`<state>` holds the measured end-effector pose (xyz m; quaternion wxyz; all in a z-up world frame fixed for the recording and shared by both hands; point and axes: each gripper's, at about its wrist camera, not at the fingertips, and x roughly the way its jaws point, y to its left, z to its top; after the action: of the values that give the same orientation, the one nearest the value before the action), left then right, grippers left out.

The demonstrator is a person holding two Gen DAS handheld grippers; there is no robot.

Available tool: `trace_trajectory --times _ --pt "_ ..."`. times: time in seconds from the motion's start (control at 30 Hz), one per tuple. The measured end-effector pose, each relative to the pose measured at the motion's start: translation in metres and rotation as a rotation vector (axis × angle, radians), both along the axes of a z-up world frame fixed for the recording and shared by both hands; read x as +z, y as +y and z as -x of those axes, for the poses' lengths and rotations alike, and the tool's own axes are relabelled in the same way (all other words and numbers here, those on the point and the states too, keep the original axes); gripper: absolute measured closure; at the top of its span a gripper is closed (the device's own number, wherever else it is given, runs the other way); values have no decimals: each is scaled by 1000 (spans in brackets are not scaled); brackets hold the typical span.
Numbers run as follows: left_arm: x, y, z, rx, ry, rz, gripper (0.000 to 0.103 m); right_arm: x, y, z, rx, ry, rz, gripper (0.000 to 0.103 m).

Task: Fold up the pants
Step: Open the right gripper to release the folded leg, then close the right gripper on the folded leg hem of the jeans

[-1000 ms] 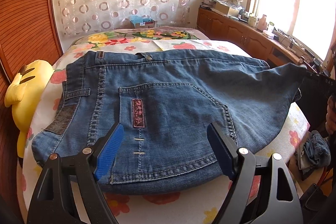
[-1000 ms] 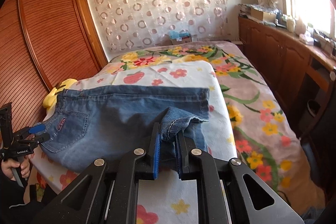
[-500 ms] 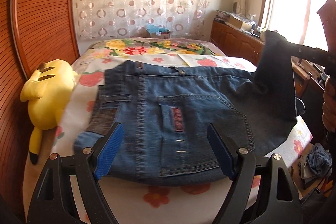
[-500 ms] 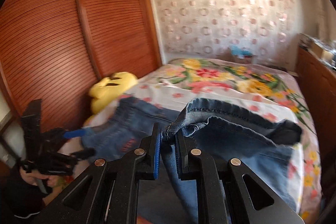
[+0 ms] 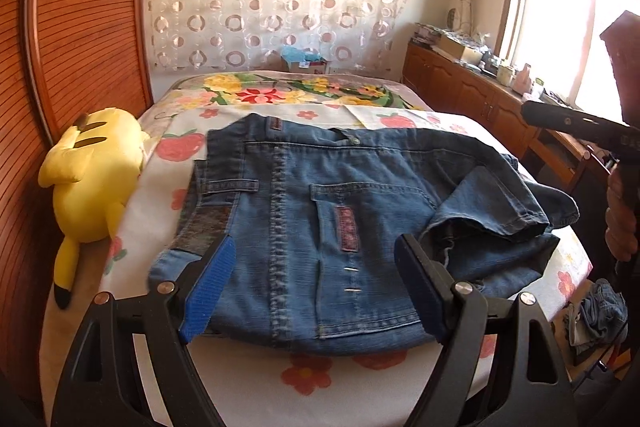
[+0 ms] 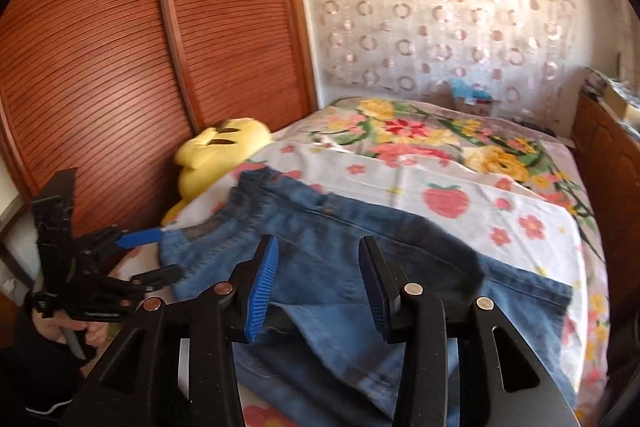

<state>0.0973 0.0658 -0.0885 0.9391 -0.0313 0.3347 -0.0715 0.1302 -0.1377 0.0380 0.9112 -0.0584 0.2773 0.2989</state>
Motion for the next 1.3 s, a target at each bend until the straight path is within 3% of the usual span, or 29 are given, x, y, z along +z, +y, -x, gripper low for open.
trace_trajectory --times 0.27,0.33,0.43,0.9,0.97,1.07,1.17,1.23,1.3 --pt "-8 -27 -11 -63 25 -11 21 -26 -25 2 -88 66 25 59" --pt "-11 -33 -13 -75 34 -9 21 -31 -27 5 -106 77 39 50" --pt "-15 -41 -16 -94 46 -8 21 -41 -31 6 -131 105 34 49" --pt "-34 -72 -40 -167 107 -15 21 -49 -42 -4 -156 201 -11 49" --pt "-36 -75 -42 -191 108 3 23 -50 -45 -4 -156 208 -21 49" --pt "-38 -81 -45 -216 116 9 36 -52 -47 -3 -152 206 -28 49" --pt "-43 -88 -48 -232 130 -4 42 -53 -47 -5 -130 194 -45 70" --pt "-45 -91 -49 -237 136 -11 47 -52 -47 -4 -114 172 -51 93" --pt "-45 -94 -49 -247 135 -15 52 -46 -51 -1 -140 112 -56 97"
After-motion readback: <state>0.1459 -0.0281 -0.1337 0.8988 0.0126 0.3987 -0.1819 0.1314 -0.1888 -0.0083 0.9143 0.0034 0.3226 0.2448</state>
